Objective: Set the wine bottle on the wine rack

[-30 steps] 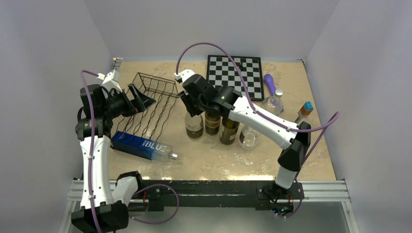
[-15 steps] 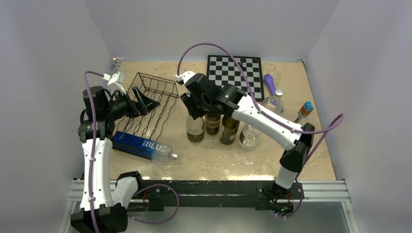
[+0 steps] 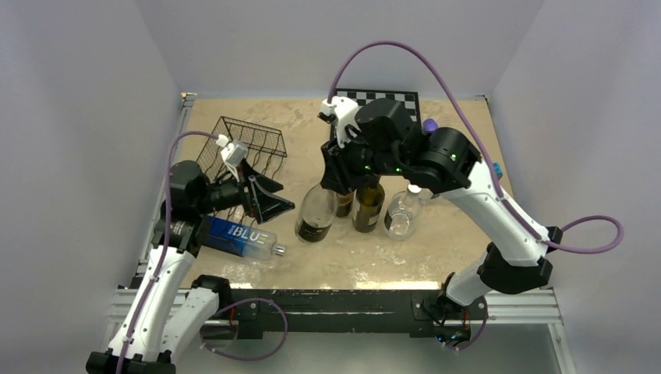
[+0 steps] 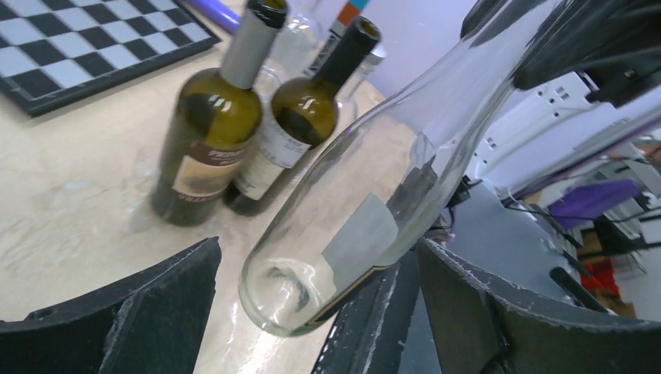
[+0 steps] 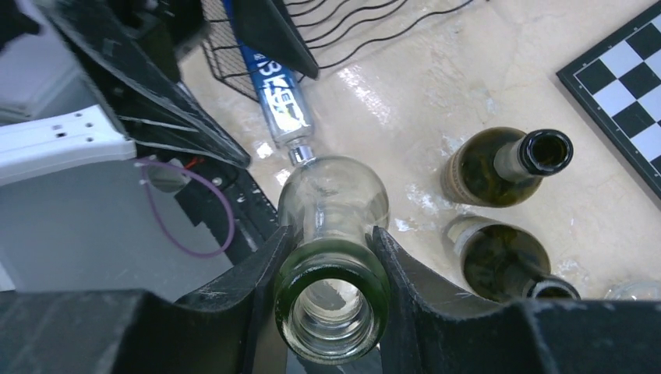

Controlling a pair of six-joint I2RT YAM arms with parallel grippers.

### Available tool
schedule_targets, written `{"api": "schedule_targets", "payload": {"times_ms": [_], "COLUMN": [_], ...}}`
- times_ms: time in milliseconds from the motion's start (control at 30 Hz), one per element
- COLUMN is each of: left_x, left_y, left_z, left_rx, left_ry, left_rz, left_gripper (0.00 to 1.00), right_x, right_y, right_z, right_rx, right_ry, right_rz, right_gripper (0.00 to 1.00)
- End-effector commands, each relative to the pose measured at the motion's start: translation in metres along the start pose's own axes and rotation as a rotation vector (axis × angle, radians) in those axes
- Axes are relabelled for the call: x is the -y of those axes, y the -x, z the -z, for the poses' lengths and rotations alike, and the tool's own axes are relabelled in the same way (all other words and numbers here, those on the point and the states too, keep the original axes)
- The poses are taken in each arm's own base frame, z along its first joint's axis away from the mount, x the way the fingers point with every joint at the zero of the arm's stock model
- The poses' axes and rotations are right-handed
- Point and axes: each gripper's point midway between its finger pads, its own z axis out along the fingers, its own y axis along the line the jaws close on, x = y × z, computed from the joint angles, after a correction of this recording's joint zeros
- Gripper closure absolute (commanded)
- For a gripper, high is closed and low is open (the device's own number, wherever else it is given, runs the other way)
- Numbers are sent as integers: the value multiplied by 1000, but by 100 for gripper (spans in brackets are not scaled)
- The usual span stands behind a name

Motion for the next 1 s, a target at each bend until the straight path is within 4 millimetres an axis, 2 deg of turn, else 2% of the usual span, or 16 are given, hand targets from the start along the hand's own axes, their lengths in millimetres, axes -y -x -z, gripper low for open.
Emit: {"api": "schedule_targets", "payload": {"times_ms": [0, 167, 300, 400, 700, 967], "left_x": [23, 55, 88, 100, 107, 107], "left_y": [3, -23, -44, -56, -74, -79], "left_z": [-24, -51, -54, -53, -58, -63], "left_rx": [37, -38, -70, -99, -103, -80], "left_ry": [-114, -251, -410, -472, -549, -555], "left_rz": [-35, -92, -201, -262, -285, -269], "left_gripper": [2, 2, 1, 1, 4, 3], "right_x": [-31, -42, -50, -53, -62, -66], "right_y": [33, 25, 23, 23, 30, 39], "right_z": [54, 69, 79, 88, 113, 129], "right_rx": [160, 135, 136, 142, 202, 259], "right_ry": [157, 224, 268, 287, 349, 379], "right_rz": [-50, -83, -102, -104, -106, -102], "right_gripper": [100, 100, 100, 100, 100, 100]}}
